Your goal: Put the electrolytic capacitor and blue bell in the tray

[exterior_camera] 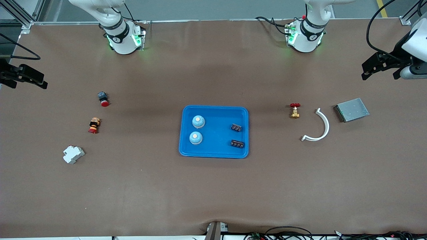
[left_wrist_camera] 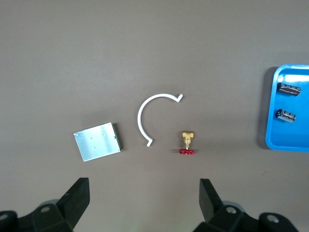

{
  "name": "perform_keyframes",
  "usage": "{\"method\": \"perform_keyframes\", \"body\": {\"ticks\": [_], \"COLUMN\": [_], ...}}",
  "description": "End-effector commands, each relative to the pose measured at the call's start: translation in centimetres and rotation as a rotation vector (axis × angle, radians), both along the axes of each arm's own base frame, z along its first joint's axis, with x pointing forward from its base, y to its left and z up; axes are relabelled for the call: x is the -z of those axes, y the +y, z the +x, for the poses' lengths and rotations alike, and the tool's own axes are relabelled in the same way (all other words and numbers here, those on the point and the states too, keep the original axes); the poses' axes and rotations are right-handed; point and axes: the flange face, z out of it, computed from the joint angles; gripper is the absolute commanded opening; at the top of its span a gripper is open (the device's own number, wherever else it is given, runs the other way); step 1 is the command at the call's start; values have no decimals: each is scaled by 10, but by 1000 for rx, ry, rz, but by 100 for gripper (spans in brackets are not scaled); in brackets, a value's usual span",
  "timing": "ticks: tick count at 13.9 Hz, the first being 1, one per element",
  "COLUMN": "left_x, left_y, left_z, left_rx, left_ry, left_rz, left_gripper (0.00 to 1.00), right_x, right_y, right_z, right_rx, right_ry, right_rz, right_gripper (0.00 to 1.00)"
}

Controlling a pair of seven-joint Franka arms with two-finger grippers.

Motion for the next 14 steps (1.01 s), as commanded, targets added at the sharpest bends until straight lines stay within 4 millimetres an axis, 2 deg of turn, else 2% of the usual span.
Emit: {"method": "perform_keyframes", "body": {"ticks": [1, 11, 14], "left_x": [-16, -16, -16], "left_y": [-3, -4, -7], "left_z": [4, 1, -3], "left_rx": [26, 30, 35], "left_ry": [21, 58, 76], "left_rz": [-14, -13, -13], "left_gripper": [100, 100, 100], "right_x": [0, -9, -21], "right_y": [-4, -4, -2], "right_z": [-6, -6, -4], "right_rx": [21, 21, 14], "right_ry": [-11, -40, -67], "right_rz": [-14, -16, -19], "right_gripper": [100, 100, 100]}}
